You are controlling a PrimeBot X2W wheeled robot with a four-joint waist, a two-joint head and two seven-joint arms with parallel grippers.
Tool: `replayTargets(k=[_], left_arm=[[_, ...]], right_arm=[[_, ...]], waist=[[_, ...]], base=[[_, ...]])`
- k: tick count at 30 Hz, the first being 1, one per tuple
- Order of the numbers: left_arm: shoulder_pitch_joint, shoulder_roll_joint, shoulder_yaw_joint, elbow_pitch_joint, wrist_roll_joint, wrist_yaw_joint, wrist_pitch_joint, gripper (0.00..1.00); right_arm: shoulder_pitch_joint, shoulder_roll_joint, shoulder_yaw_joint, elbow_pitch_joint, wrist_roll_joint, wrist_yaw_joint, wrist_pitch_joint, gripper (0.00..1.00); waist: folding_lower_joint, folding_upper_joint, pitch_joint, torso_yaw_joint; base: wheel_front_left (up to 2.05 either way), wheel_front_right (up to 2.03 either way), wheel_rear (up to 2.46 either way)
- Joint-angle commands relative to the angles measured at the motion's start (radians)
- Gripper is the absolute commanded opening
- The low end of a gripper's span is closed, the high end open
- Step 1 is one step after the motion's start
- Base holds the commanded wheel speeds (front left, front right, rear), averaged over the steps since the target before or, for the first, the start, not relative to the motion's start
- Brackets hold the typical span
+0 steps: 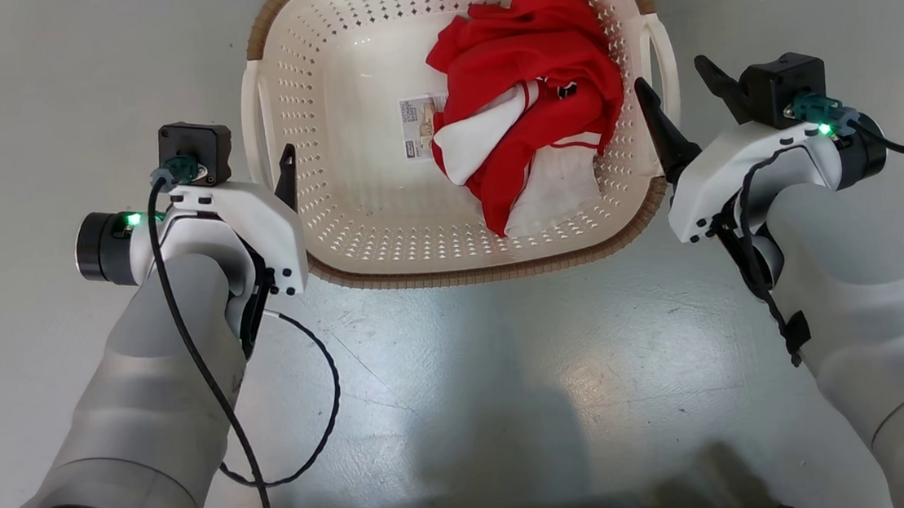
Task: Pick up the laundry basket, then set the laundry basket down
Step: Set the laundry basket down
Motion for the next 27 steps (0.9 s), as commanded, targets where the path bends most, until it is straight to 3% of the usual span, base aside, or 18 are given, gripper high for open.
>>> replayTargets(k=[1, 16, 27], left_arm=[[-0.004, 0.030, 0.019, 0.002, -0.015, 0.009, -0.006, 1.00], [0.024, 0.031, 0.024, 0.018, -0.033, 0.009, -0.006, 1.00], [0.123, 0.029, 0.071, -0.060, -0.043, 0.011, -0.006, 1.00]], right_arm=[[0.065, 0.021, -0.004, -0.019, -0.021, 0.005, -0.014, 1.00], [0.117, 0.041, -0.113, -0.050, -0.105, 0.005, -0.014, 1.00], [0.189, 0.044, -0.199, -0.109, -0.167, 0.005, -0.014, 1.00]], waist=[[0.0000, 0.0000, -0.005, 0.000], [0.0000, 0.0000, -0.060, -0.010], [0.0000, 0.0000, -0.197, -0.008]], base=[[0.00, 0.00, 0.00], [0.00, 0.00, 0.00], [0.00, 0.00, 0.00]])
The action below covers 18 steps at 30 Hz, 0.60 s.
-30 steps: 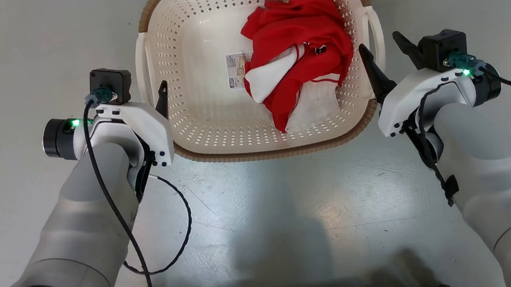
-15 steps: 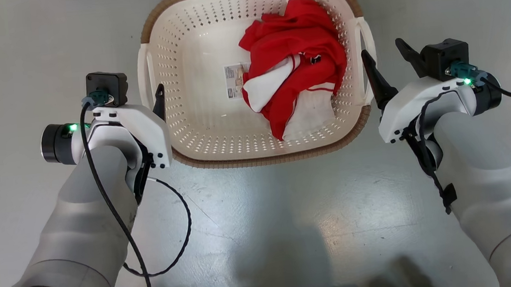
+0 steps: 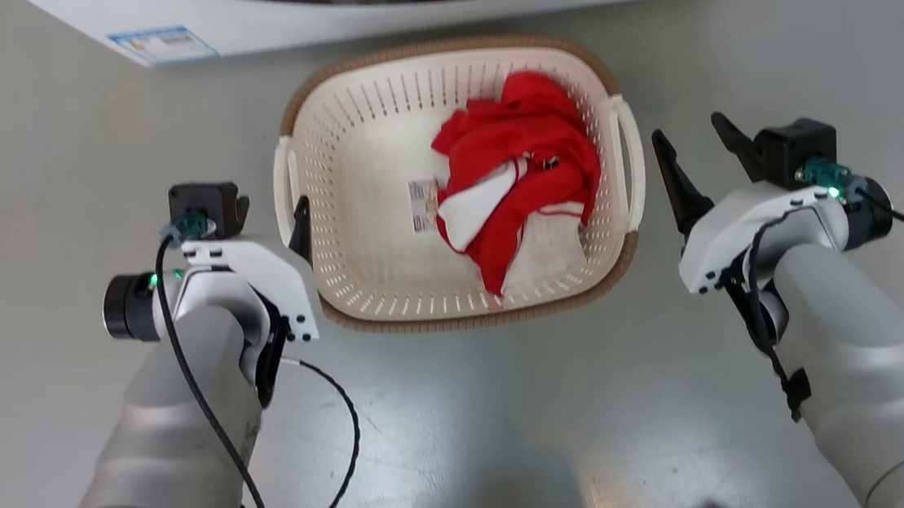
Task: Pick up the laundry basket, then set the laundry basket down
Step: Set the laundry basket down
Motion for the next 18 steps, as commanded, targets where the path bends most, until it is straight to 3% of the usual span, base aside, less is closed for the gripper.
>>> replayTargets(k=[1, 18], left_arm=[[0.028, 0.035, 0.025, -0.019, -0.002, 0.006, -0.006, 1.00], [0.227, 0.055, 0.159, -0.209, 0.059, -0.005, -0.006, 1.00]], right_arm=[[0.047, 0.015, 0.008, -0.022, -0.009, 0.005, -0.014, 1.00], [0.179, -0.022, -0.089, -0.137, -0.084, 0.005, -0.014, 1.00]], waist=[[0.0000, 0.0000, -0.044, 0.001], [0.0000, 0.0000, -0.297, 0.030]], base=[[0.00, 0.00, 0.00], [0.00, 0.00, 0.00]])
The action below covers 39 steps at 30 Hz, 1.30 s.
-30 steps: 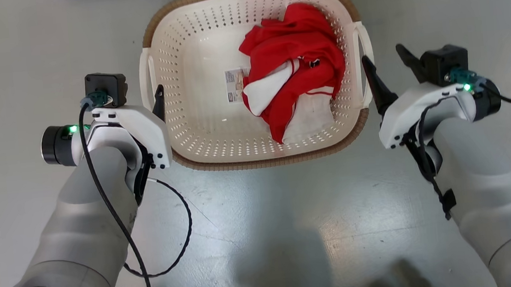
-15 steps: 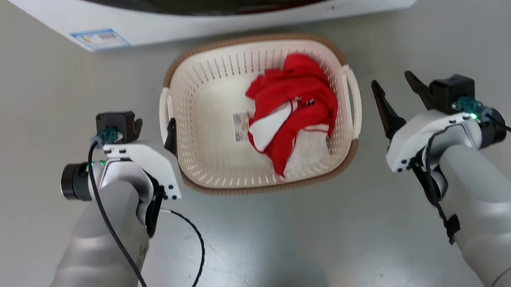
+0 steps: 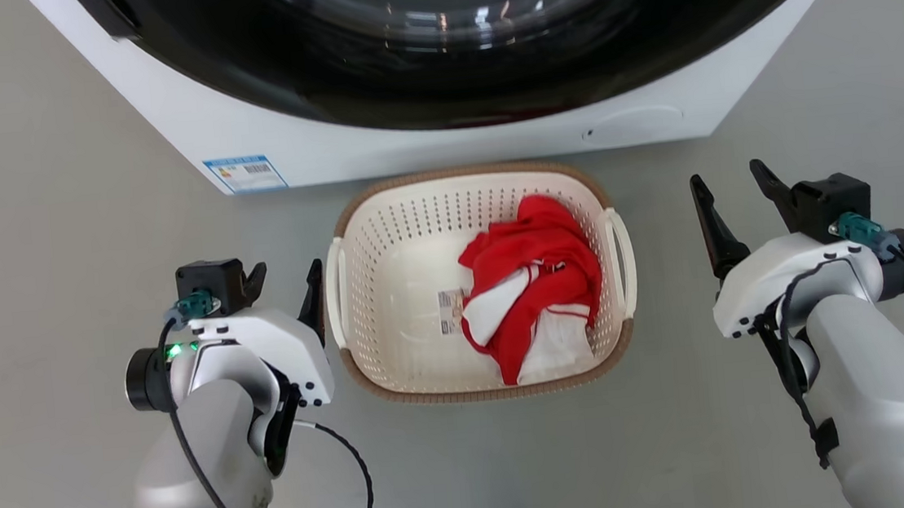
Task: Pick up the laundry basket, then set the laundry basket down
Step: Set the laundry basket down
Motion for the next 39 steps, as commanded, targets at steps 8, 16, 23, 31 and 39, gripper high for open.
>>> replayTargets(k=[8, 16, 23, 31, 39], left_arm=[[0.114, 0.044, 0.123, -0.130, 0.051, -0.004, -0.006, 1.00], [0.218, 0.044, 0.195, -0.207, 0.091, -0.004, -0.006, 1.00], [0.326, 0.041, 0.255, -0.283, 0.130, 0.001, -0.006, 1.00], [0.433, 0.030, 0.327, -0.373, 0.163, 0.006, -0.006, 1.00], [0.542, 0.006, 0.421, -0.488, 0.188, 0.018, -0.006, 1.00]], right_arm=[[0.106, -0.003, -0.004, -0.103, -0.024, 0.005, -0.014, 1.00], [0.199, -0.004, -0.022, -0.162, -0.023, 0.005, -0.014, 1.00], [0.295, -0.003, -0.041, -0.239, -0.014, 0.005, -0.014, 1.00], [0.388, 0.003, -0.046, -0.328, -0.002, 0.005, -0.014, 1.00], [0.479, 0.013, -0.060, -0.417, 0.007, 0.005, -0.014, 1.00]], waist=[[0.0000, 0.0000, -0.119, 0.006], [0.0000, 0.0000, -0.217, 0.006], [0.0000, 0.0000, -0.287, 0.004], [0.0000, 0.0000, -0.341, 0.008], [0.0000, 0.0000, -0.393, 0.010]], base=[[0.00, 0.00, 0.00], [0.00, 0.00, 0.00], [0.00, 0.00, 0.00], [0.00, 0.00, 0.00], [0.00, 0.00, 0.00]])
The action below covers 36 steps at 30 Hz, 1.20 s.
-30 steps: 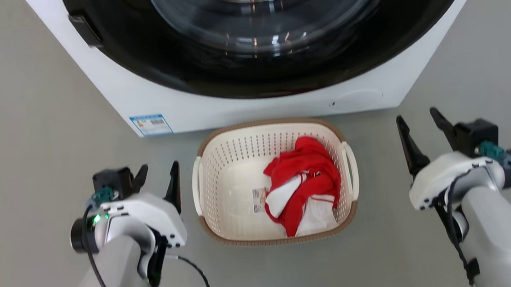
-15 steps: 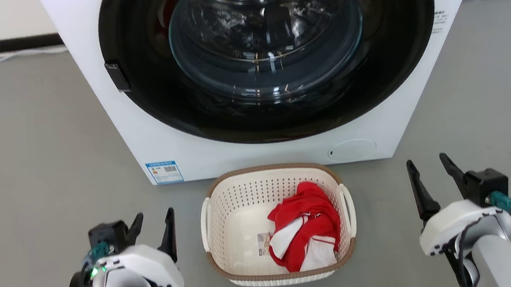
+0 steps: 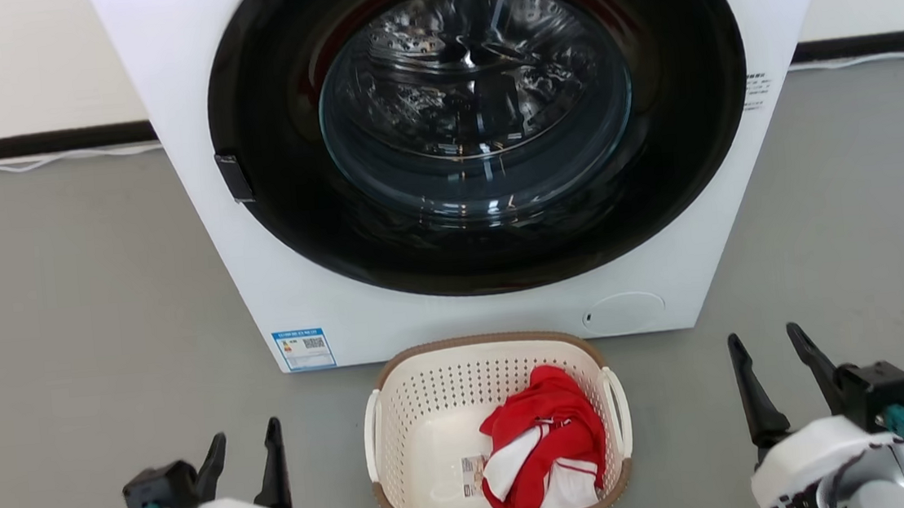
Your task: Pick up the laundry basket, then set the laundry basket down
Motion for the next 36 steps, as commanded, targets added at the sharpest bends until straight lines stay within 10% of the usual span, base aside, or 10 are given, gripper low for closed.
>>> replayTargets(k=[1, 12, 13, 36], left_arm=[[0.006, 0.006, 0.049, -0.045, 0.006, 0.012, -0.006, 1.00], [0.095, -0.023, 0.140, -0.141, 0.037, 0.010, -0.006, 1.00], [0.118, -0.032, 0.111, -0.119, 0.029, 0.009, 0.000, 0.00], [0.121, -0.042, 0.133, -0.122, -0.148, -0.010, 0.057, 0.00]], right_arm=[[0.012, 0.000, 0.013, -0.042, 0.010, 0.005, -0.014, 1.00], [0.081, 0.007, -0.001, -0.094, 0.014, 0.005, -0.014, 1.00], [0.093, 0.014, -0.020, -0.065, 0.010, 0.000, 0.000, 0.00], [0.099, 0.028, -0.025, -0.067, 0.238, 0.001, 0.057, 0.00]], waist=[[0.0001, -0.0001, -0.015, 0.001], [0.0001, -0.0001, -0.039, 0.004], [0.0001, -0.0001, -0.039, 0.004], [0.0001, -0.0001, -0.037, -0.003]], base=[[0.00, 0.00, 0.00], [0.00, 0.00, 0.00], [0.00, 0.00, 0.00], [0.00, 0.00, 0.00]])
